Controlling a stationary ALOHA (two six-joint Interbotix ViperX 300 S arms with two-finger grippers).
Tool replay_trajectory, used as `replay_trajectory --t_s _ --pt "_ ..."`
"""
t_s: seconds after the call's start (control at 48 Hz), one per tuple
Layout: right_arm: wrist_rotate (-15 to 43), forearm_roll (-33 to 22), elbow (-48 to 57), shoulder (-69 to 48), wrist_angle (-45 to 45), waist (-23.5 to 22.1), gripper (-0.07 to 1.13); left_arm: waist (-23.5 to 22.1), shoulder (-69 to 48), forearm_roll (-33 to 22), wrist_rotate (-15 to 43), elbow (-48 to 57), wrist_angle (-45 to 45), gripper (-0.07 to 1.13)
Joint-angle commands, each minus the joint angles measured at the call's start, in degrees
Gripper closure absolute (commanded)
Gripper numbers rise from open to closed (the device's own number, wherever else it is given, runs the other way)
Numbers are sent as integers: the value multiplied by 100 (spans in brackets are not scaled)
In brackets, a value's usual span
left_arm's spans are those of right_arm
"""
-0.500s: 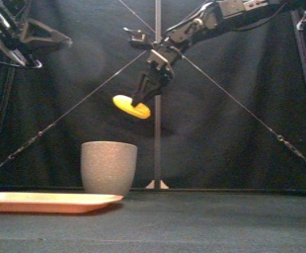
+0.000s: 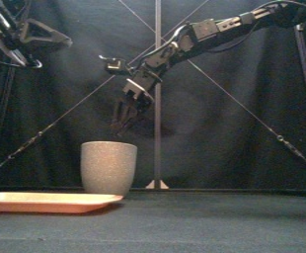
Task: Pick the corn then place it in the grey bowl
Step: Drop corn in the grey bowl and return to neutral
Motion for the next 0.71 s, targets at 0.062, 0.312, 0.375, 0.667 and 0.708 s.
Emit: replay_trajectory --t_s 0.062,0.312,0.375,0.667,0.708 --pt "0 -114 -202 -308 167 -9 9 9 -18 18 0 -132 -35 109" --pt "53 -299 -114 -1318 255 0 8 18 -132 18 0 -132 -26 109" --pt "105 -325 -53 -1626 264 0 8 18 -167 18 0 -123 -26 109" --pt "220 -158 1037 -3331 -105 0 8 18 -211 18 9 -132 -26 109" --pt "264 -35 1362 -3691 -369 -18 8 18 -220 18 9 -132 -26 109"
